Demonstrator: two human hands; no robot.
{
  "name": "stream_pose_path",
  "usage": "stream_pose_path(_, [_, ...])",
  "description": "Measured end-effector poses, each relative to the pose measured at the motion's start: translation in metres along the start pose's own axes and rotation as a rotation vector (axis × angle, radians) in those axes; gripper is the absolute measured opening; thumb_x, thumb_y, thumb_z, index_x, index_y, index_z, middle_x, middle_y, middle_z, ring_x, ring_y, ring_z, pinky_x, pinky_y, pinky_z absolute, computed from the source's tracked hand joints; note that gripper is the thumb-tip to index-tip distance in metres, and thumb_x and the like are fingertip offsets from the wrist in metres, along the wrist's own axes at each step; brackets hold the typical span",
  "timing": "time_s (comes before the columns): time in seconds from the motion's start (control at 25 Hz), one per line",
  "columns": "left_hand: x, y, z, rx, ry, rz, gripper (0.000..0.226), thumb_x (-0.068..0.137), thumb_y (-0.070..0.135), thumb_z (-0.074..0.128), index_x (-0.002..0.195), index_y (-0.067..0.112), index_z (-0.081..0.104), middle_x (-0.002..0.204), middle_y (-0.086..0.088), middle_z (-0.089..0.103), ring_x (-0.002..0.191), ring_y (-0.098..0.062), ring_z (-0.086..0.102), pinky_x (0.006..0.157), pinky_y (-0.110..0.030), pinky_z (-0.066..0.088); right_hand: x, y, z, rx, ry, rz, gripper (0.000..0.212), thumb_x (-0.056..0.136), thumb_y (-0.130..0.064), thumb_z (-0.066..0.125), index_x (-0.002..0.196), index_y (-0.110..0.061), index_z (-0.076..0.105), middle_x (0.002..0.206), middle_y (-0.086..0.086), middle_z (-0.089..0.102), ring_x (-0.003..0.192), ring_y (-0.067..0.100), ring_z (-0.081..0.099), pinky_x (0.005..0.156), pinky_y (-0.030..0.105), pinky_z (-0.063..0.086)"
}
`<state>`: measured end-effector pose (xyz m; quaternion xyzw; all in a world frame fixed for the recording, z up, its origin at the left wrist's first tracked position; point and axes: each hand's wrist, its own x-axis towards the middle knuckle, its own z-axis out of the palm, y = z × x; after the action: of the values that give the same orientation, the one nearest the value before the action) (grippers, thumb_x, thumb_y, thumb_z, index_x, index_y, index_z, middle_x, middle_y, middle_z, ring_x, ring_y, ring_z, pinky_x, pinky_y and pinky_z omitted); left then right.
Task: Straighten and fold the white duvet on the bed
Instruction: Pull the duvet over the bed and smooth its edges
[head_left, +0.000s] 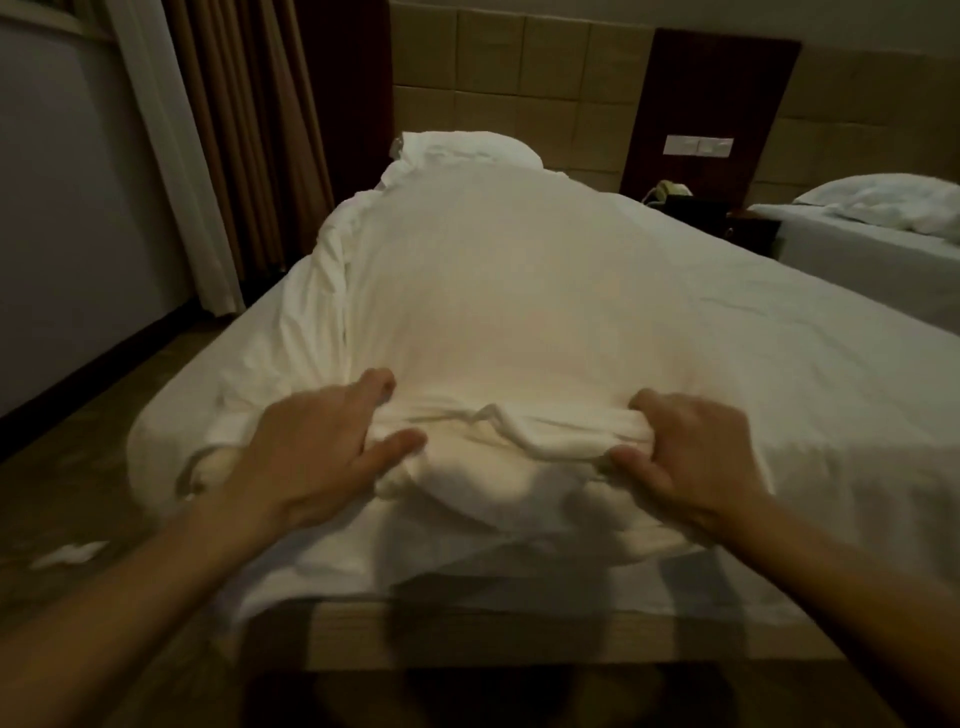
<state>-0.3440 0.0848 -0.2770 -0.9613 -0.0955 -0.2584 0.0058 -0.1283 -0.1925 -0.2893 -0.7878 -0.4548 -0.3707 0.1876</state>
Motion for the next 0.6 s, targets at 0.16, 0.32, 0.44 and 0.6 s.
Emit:
stream_pose_path(0.16, [0.009,0.019,-0.016,0.07,0.109,-0.03,0.085,0.084,0.084,0.011,0.124,0.024,0.055,0.114,-0.005,0.063,0.094,-0.026,0.059,0.074,-0.037,0.044,0.003,0.002,-0.005,0.101,0.094,-0.015,0.082,0.093,-0.078,0.014,0.075,-0.012,0.059,0.071,0.002,0.053,0.063,0.024,0.048,0.061,0.034,0.036])
stream_pose_path(0.32, [0.045,0.067,-0.009,-0.119,-0.066,0.037,0.083,0.076,0.091,0.007,0.103,0.031,0.058,0.101,0.008,0.06,0.089,-0.015,0.058,0.08,-0.039,0.05,0.009,0.0,-0.022,0.088,-0.067,0.201,0.077,0.089,-0.08,0.007,0.066,-0.021,0.05,0.066,-0.003,0.048,0.066,0.026,0.051,0.063,0.034,0.031])
stream_pose_path(0.44, [0.046,0.078,-0.009,-0.214,-0.314,-0.095,0.103,0.057,0.1,-0.006,0.092,0.027,0.057,0.074,0.008,0.058,0.068,-0.008,0.056,0.074,-0.034,0.05,-0.01,0.003,-0.023,0.037,-0.373,0.204,0.093,0.075,-0.09,-0.009,0.059,-0.016,0.046,0.054,-0.001,0.045,0.057,0.022,0.05,0.06,0.036,0.039])
stream_pose_path(0.6, [0.085,0.097,-0.035,-0.268,0.087,-0.053,0.083,0.08,0.086,0.012,0.119,0.032,0.061,0.106,0.009,0.068,0.091,-0.005,0.062,0.084,-0.033,0.052,0.018,0.014,-0.048,0.273,0.066,0.261,0.08,0.088,-0.083,0.011,0.088,-0.025,0.066,0.086,0.0,0.066,0.079,0.016,0.058,0.072,0.032,0.043])
